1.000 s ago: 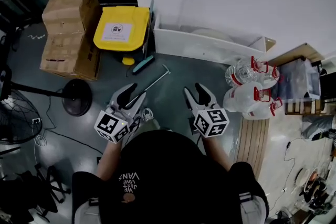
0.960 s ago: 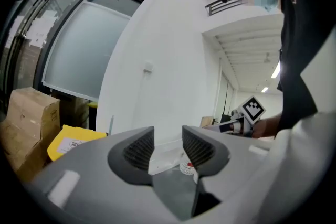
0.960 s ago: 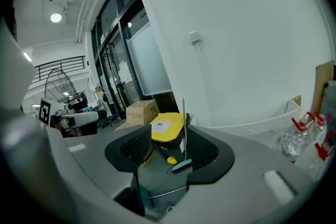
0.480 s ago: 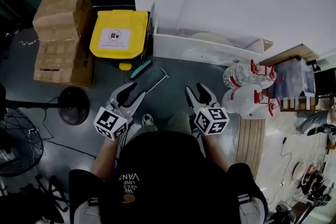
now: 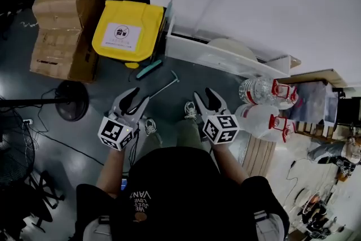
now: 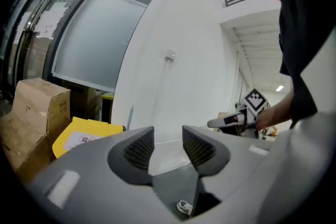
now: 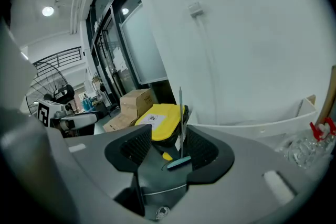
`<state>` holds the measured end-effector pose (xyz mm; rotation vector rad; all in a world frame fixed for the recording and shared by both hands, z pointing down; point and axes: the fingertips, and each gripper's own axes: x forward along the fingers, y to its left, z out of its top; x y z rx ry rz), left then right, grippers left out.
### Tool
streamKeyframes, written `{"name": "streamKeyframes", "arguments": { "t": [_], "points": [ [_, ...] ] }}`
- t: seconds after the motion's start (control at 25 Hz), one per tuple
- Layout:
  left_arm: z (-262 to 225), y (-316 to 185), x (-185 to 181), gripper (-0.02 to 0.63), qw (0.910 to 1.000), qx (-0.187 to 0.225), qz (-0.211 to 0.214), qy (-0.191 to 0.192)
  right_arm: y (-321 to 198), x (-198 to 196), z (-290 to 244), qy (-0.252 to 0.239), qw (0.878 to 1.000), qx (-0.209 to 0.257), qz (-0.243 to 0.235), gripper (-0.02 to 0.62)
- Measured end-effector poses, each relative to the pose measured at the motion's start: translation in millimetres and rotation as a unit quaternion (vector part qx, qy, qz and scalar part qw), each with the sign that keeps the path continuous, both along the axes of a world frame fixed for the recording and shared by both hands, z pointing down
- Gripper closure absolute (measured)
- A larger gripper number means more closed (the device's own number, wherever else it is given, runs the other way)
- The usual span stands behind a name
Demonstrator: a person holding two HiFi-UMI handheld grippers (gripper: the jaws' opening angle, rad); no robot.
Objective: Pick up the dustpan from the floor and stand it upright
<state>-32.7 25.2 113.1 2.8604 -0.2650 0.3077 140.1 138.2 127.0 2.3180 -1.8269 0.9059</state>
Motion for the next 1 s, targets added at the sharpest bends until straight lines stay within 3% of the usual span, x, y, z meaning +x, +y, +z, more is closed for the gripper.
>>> {"name": "streamKeyframes", "arguments": {
  "t": [0.36,0.6,1.0],
  "points": [
    [80,-23,24,0.43,0.9956,-0.033,-0.068,-0.055,-46,29,87,-0.022,0.993,-0.074,-0.088,0.411],
    [154,-33,18,0.43,0.9883,-0.056,-0.108,-0.092,-71,46,161,0.0,0.989,-0.107,-0.107,0.411],
    [291,-27,6,0.43,0.9791,-0.09,-0.111,-0.145,-82,52,298,-0.016,0.978,-0.168,-0.126,0.411]
  ]
}}
